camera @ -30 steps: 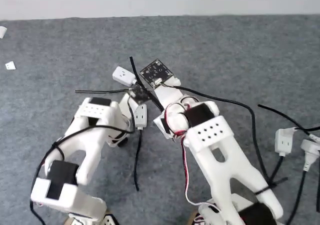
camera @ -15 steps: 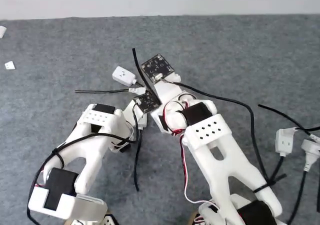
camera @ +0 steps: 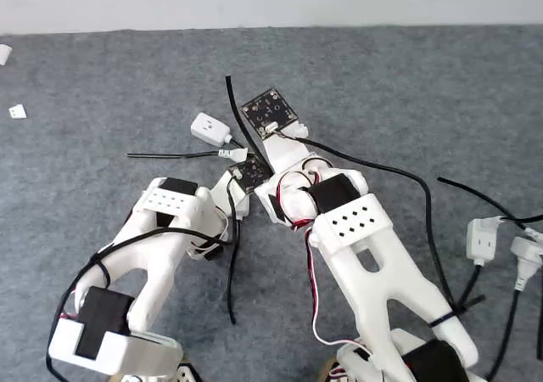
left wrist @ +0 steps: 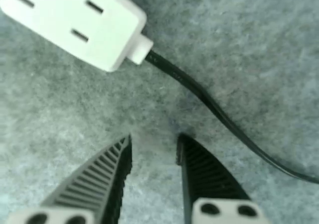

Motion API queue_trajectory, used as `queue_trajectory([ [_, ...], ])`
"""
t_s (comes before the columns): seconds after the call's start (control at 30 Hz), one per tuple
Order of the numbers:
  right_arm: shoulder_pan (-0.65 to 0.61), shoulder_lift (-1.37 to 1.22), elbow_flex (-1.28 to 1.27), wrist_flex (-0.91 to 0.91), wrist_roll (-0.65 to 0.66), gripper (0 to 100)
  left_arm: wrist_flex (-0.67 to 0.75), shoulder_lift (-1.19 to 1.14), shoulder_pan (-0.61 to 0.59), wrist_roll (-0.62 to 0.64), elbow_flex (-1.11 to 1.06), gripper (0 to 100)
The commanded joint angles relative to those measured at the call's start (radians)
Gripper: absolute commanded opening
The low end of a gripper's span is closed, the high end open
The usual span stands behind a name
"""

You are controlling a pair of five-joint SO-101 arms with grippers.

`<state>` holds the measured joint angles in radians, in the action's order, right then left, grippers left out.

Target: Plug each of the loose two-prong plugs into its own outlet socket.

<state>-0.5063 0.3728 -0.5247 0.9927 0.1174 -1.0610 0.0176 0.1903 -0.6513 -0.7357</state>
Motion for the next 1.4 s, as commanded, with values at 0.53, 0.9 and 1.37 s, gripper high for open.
queue_trajectory([
  [0.53, -0.007, 0.005, 0.009, -0.001, -0.009, 1.0, 0.152, 0.020, -0.049, 0.279, 0.067, 14],
  [0.9, -0.008, 0.016, -0.008, 0.025, 0.032, 1.0, 0.175, 0.009, -0.068, 0.374, 0.104, 15],
  [1.37, -0.005, 0.166, -0.084, 0.010, 0.031, 1.0, 0.009, -0.247, -0.077, 0.420, 0.369, 15],
])
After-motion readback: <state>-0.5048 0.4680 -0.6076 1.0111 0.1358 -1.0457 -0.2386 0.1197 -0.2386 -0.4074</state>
